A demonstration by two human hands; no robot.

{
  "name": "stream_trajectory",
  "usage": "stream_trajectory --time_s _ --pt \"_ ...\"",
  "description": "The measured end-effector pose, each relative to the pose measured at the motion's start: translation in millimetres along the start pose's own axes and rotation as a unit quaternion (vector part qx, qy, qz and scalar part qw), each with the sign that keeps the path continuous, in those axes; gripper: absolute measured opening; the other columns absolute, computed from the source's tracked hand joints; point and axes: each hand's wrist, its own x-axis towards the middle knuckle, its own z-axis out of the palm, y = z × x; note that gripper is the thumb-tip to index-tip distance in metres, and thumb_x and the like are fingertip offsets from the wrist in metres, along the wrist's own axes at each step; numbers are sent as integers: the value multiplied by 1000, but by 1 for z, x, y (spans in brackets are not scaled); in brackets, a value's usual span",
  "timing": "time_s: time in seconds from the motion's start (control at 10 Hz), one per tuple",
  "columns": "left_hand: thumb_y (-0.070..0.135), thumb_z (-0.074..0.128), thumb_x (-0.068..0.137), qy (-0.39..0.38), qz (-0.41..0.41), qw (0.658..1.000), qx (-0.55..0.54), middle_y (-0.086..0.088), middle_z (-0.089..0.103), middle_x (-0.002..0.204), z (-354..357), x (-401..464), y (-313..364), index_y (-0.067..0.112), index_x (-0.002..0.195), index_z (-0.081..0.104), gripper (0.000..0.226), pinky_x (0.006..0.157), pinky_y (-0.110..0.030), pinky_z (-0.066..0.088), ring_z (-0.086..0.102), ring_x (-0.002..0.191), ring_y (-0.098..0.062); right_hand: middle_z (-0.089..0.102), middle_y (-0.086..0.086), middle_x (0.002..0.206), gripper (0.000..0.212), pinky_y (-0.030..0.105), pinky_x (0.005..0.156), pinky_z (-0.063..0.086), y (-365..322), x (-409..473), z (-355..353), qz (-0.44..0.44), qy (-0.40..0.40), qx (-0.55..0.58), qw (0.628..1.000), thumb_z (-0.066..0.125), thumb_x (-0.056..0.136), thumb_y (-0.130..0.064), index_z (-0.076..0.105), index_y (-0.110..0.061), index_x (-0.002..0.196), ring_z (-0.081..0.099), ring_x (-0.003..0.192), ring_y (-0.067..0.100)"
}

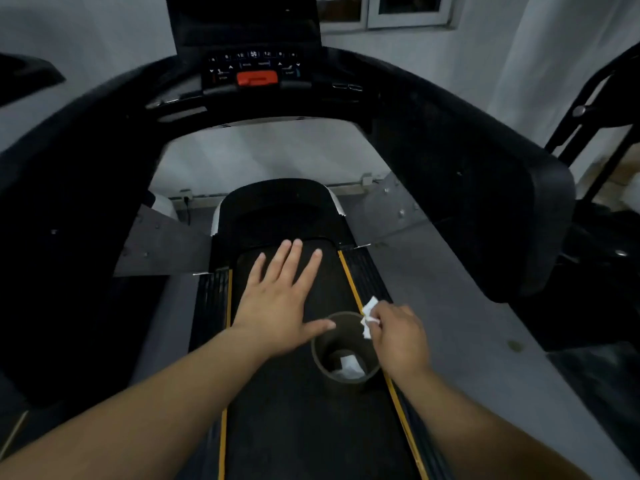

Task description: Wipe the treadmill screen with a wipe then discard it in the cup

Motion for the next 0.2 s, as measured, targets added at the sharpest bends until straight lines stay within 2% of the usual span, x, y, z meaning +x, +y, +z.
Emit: stream_trajectory --time_s 0.1,0.2 --pt "92 37 84 -25 11 1000 -11 -9 -30 170 35 0 23 31 158 -32 117 128 -55 -5 -31 155 -25 65 1 76 14 33 65 39 23 -22 28 18 -27 11 999 78 88 -17 64 -17 85 59 76 23" --pt "91 39 83 -62 20 998 -6 -7 -31 169 64 10 37 32 157 -32 118 128 -55 -7 -32 155 -24 68 -1 86 2 30 68 38 39 -25 51 42 -39 18 998 70 96 -17 68 -18 97 59 86 20"
